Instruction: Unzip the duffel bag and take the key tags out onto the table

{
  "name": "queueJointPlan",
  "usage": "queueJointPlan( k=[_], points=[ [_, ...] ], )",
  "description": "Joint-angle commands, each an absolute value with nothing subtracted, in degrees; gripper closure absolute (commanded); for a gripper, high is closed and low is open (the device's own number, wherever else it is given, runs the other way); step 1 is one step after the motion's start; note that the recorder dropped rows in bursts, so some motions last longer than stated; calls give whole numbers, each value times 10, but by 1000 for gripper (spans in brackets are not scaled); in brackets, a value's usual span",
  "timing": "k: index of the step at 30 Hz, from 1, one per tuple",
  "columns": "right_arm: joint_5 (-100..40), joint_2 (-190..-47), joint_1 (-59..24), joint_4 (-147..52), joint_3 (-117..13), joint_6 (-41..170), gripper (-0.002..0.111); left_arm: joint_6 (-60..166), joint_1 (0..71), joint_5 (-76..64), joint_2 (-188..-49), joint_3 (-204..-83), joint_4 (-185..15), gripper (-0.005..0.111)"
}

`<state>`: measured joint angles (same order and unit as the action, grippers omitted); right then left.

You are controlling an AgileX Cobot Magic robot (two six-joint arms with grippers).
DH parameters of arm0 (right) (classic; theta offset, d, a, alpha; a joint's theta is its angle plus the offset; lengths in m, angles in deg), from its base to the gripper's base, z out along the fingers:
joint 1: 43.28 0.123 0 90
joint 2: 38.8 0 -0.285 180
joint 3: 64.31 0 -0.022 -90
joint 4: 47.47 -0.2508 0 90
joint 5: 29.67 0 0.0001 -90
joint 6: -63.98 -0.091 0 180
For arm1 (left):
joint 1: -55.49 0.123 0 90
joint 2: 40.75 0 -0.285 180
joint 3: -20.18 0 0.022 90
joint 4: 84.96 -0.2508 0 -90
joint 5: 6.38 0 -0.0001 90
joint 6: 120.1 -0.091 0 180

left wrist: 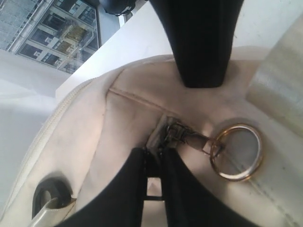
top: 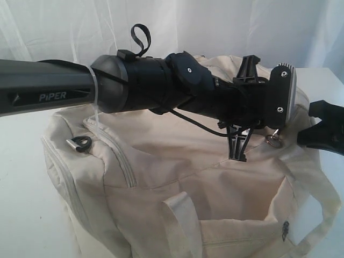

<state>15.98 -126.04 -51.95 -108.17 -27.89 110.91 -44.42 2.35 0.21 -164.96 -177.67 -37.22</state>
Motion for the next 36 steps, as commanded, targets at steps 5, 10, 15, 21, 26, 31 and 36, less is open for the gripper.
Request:
queueJointPlan(
  k=[5, 10, 15, 21, 26, 31, 36],
  points=[
    [146, -1263, -519, -1079, -277, 1102, 108, -469, 22, -20, -1651, -1781, -361, 107],
    [146, -1263, -519, -1079, -277, 1100, 108, -471, 22, -50, -1651, -1781, -376, 107],
    [146, -1263, -519, -1079, -277, 1100, 108, -471, 23, -64, -1651, -1781, -414, 107],
    [148, -1263, -519, -1079, -277, 1099, 108, -471, 34, -105, -1651, -1781, -418, 107],
    [148, -1263, -519, -1079, -277, 1097, 108, -484, 40, -159, -1651, -1781, -418, 107],
    [149, -1263, -519, -1079, -277, 1097, 108, -500, 54, -174, -1651, -1781, -418, 107],
    [149, -1263, -519, -1073, -277, 1089, 108, -502, 76, -185, -1651, -1781, -418, 107]
  ],
)
